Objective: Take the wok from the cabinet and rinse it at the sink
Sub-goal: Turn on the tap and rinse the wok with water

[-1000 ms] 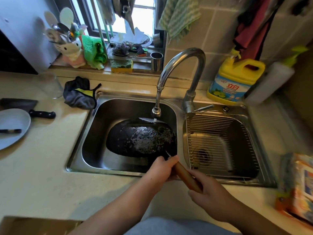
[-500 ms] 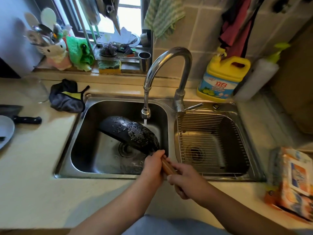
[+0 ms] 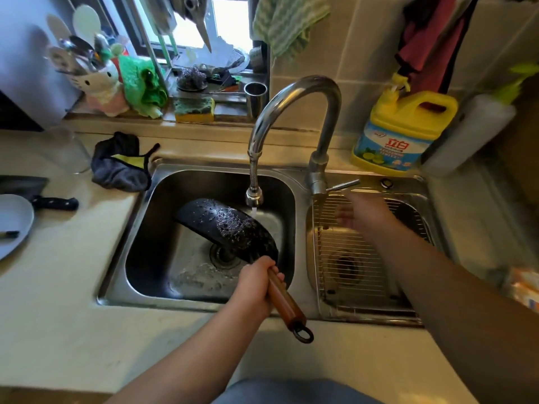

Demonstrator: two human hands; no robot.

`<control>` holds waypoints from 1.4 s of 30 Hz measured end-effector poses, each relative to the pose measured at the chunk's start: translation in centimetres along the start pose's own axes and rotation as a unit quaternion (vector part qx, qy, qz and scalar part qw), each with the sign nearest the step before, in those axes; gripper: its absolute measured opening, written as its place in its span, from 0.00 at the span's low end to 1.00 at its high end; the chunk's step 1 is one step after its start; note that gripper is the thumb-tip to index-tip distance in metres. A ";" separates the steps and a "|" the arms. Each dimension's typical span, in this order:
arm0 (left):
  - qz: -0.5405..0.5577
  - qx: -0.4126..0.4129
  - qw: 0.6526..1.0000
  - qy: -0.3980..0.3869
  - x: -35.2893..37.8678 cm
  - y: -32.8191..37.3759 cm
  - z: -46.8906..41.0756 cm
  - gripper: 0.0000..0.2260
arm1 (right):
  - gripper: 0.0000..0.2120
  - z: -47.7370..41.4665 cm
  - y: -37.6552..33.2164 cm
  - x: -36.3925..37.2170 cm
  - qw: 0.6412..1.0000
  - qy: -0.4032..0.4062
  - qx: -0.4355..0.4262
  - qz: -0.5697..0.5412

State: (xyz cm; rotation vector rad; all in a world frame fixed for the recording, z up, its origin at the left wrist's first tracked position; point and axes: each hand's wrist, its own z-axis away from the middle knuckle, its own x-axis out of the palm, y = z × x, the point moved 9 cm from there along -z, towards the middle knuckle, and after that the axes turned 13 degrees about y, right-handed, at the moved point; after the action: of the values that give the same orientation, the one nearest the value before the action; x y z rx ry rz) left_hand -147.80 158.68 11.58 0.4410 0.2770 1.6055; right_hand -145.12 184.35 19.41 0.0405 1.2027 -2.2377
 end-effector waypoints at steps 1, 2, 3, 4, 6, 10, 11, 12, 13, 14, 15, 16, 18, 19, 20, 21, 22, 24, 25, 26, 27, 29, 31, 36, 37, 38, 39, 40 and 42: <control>-0.002 0.003 1.000 0.005 0.0 0.1 0.0 0.05 | 0.09 -1.2 -0.9 0.1 1.000 0.005 -0.006 -0.016; -0.003 0.005 1.000 0.009 0.0 0.1 0.1 0.06 | 0.08 -2.3 -1.8 0.3 1.000 0.005 -0.014 -0.026; -0.002 0.005 1.000 0.010 0.1 0.2 0.2 0.06 | 0.08 -3.2 -2.4 0.5 0.999 0.006 -0.020 -0.032; 0.000 0.004 1.000 0.011 0.3 0.2 0.3 0.07 | 0.08 -4.0 -2.9 0.7 0.999 0.008 -0.023 -0.035; 0.005 0.005 1.000 0.013 0.5 0.3 0.6 0.09 | 0.10 -5.1 -3.2 1.0 0.999 0.018 -0.021 -0.029; 0.002 0.000 1.000 0.017 0.6 0.4 0.9 0.10 | 0.06 -6.6 -3.3 1.0 0.998 0.050 -0.030 -0.008; 0.000 -0.002 1.000 0.018 0.5 0.3 1.0 0.09 | 0.05 -6.9 -3.4 0.9 0.998 0.058 -0.037 -0.006; -0.001 -0.005 1.000 0.019 0.4 0.3 1.0 0.09 | 0.06 -7.2 -3.7 0.8 0.997 0.066 -0.045 -0.003; -0.003 -0.007 1.000 0.019 0.4 0.2 1.0 0.08 | 0.07 -7.5 -3.9 0.9 0.996 0.072 -0.053 -0.001; -0.006 -0.009 1.000 0.019 0.3 0.2 1.0 0.08 | 0.08 -7.8 -4.2 0.9 0.996 0.072 -0.058 0.002; -0.009 -0.009 1.000 0.020 0.2 0.1 0.9 0.07 | 0.10 -8.2 -4.4 1.1 0.996 0.070 -0.059 0.004; -0.013 -0.010 1.000 0.020 0.0 0.0 0.9 0.07 | 0.11 -8.5 -4.5 1.2 0.996 0.069 -0.055 0.007; -0.019 -0.012 1.000 0.015 -0.2 -0.2 0.8 0.06 | 0.12 -8.9 -4.6 1.2 0.996 0.072 -0.048 0.019; -0.019 -0.012 1.000 0.012 -0.4 -0.4 0.8 0.05 | 0.11 -8.9 -4.6 1.2 0.996 0.075 -0.047 0.023; -0.017 -0.012 1.000 0.011 -0.5 -0.4 0.7 0.05 | 0.10 -8.5 -4.3 1.3 0.996 0.073 -0.042 0.022; -0.015 -0.011 1.000 0.011 -0.6 -0.4 0.7 0.06 | 0.09 -7.8 -3.9 1.4 0.997 0.065 -0.029 0.012; -0.013 -0.009 1.000 0.012 -0.7 -0.4 0.6 0.06 | 0.09 -6.5 -3.3 1.7 0.999 0.046 -0.015 0.007; -0.018 0.000 1.000 0.018 -0.9 -0.2 0.5 0.05 | 0.11 -2.2 -1.5 3.0 0.998 -0.034 0.002 0.050; -0.022 0.004 0.999 0.025 -1.1 -0.1 0.4 0.05 | 0.14 0.6 -0.1 3.9 0.991 -0.090 0.006 0.104; -0.026 0.009 0.999 0.032 -1.3 0.0 0.3 0.06 | 0.17 3.7 1.6 4.7 0.975 -0.150 0.012 0.166; -0.032 0.015 0.999 0.036 -1.4 0.1 0.2 0.07 | 0.19 7.2 3.6 5.4 0.951 -0.208 0.017 0.228; -0.056 0.031 0.997 0.045 -1.5 0.3 0.1 0.07 | 0.17 13.3 7.1 6.2 0.902 -0.290 0.012 0.318; -0.081 0.053 0.993 0.074 -2.1 0.8 0.1 0.07 | 0.09 16.8 8.8 6.5 0.882 -0.307 -0.016 0.357; -0.148 0.105 0.979 0.095 -3.9 1.8 0.3 0.06 | 0.06 19.4 12.1 7.2 0.911 -0.283 0.116 0.276; -0.167 0.111 0.975 0.093 -4.1 1.8 0.5 0.06 | 0.03 19.8 12.8 7.5 0.913 -0.275 0.129 0.274; -0.179 0.111 0.973 0.089 -4.4 1.8 0.6 0.05 | 0.01 20.0 13.3 7.8 0.914 -0.261 0.130 0.282; -0.185 0.110 0.973 0.084 -4.7 1.8 0.7 0.05 | 0.02 20.2 13.7 8.1 0.914 -0.245 0.121 0.299; -0.188 0.109 0.973 0.076 -4.9 1.9 0.8 0.05 | 0.04 20.4 14.0 8.4 0.916 -0.228 0.106 0.313; -0.196 0.112 0.973 0.053 -5.3 2.1 0.7 0.05 | 0.05 20.8 14.1 8.9 0.920 -0.210 0.070 0.324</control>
State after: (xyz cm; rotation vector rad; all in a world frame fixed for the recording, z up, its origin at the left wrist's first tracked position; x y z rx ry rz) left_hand -149.19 153.18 12.55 0.4411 0.5930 1.2157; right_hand -140.25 158.17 18.46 0.0109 0.6631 -1.6268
